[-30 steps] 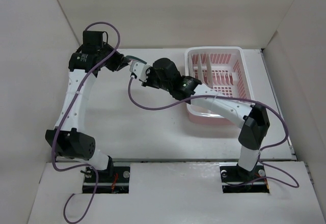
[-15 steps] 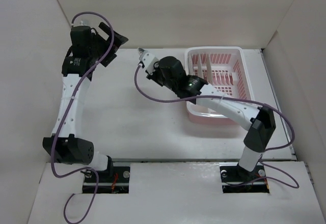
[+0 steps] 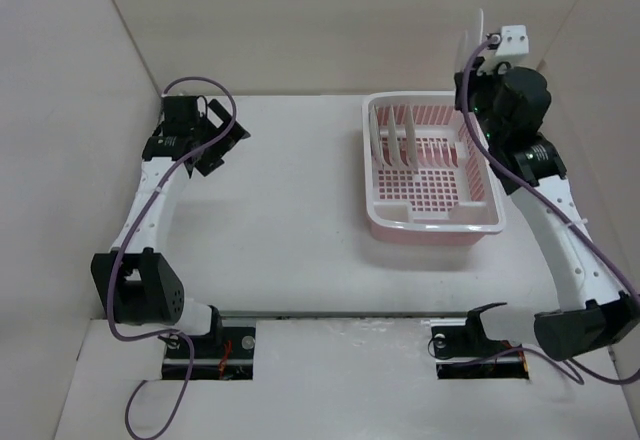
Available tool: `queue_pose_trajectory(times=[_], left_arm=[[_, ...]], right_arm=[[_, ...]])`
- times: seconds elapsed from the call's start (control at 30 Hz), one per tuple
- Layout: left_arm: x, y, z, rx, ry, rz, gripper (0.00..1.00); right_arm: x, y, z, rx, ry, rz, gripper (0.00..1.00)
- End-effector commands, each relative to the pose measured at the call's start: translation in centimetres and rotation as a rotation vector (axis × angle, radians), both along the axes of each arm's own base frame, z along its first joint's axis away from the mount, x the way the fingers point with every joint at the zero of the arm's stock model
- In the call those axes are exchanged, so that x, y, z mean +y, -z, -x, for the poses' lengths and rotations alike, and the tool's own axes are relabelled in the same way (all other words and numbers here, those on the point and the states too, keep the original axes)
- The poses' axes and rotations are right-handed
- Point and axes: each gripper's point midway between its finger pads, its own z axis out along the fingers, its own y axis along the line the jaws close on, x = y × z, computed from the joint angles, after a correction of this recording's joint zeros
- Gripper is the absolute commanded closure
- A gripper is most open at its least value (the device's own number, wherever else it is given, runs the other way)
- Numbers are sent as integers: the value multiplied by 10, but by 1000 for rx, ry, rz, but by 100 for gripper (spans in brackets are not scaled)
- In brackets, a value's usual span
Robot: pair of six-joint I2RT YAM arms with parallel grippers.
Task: Load the plates into the dish rack
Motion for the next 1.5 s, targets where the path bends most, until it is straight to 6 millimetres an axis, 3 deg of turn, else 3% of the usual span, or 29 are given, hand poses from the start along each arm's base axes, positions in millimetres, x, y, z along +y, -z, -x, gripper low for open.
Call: queue_pose_trajectory(times=[0.0,0.03,0.1,0.23,0.27,0.37,0.4,0.67,1.47], left_arm=[[2,-7,-11,-72,27,-35,0],[2,-7,-11,-73,33,-42,0],[1,3,-14,-49,48,-45,0],[0,7,-17,-41,63,-46,0],[0,7,-17,-42,69,-53,0],[0,7,-16,-44,75,-60,0],[1,8,-16,-45,83,-69,0],[-1,11,-17,-38,97,-69,0],[-1,11,-19,-38,97,-69,0]], right_arm=[[-3,37,-10,71,-82,-67,100],[-7,35,-11,62,-83,-70,100],[-14,48,-18,95,-104,-70,100],[-18,91,-41,210,-155,-78,100],[-18,110,-49,259,-162,-81,100],[-18,134,-57,317,-175,-98,100],[-18,132,-58,308,-176,-97,100],[-24,178,-69,415,-135,-85,100],[-27,231,-71,536,-90,-120,100]])
